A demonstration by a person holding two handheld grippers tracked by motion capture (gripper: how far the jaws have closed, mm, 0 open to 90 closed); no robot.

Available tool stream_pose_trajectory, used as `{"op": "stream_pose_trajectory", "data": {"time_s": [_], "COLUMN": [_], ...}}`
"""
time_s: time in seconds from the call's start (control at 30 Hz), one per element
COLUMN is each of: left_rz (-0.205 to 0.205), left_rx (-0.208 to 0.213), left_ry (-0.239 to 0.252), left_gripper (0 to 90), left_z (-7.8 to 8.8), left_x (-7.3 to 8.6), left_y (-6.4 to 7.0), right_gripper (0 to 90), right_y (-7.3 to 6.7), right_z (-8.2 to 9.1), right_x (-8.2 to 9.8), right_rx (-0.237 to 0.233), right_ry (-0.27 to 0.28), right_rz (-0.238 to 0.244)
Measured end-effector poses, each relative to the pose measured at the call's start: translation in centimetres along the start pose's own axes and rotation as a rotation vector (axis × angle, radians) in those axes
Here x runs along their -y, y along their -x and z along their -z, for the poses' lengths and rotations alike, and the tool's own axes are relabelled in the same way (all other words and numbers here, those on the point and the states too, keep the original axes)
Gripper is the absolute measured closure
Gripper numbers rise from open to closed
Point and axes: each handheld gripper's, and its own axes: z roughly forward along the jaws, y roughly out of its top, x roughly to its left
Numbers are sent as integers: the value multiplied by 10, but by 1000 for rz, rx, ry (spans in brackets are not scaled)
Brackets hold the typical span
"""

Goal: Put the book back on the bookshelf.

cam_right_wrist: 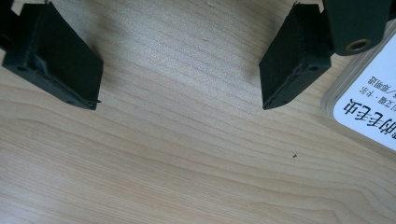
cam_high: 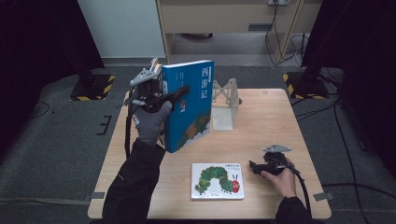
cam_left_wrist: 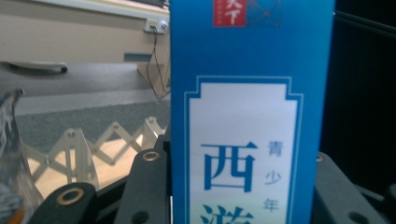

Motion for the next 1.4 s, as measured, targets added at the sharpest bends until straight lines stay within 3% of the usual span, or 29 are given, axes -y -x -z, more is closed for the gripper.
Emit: {"op": "stream_pose_trajectory", "data": {"time_s": [0.13,0.43,0.97,1.4], "left_rz": [0,-27,4,-15], "left_rx": [-29,-136,-229,-269], "left_ry": [21,30,26,-40], "left_gripper": [613,613,613,613], "left_z": [-11,-42,-92,-131], "left_x": [-11,-25,-11,10], "left_y": [-6,-20,-38,-48], "right_gripper": [127,92,83,79], "right_y": [0,-1,-1,-1], "right_z": [-1,-3,-4,-3], "right_x": [1,2,3,3], "right_rx": [12,19,22,21], "right_ry": [8,28,26,24], "right_rz": [3,3,0,3]}}
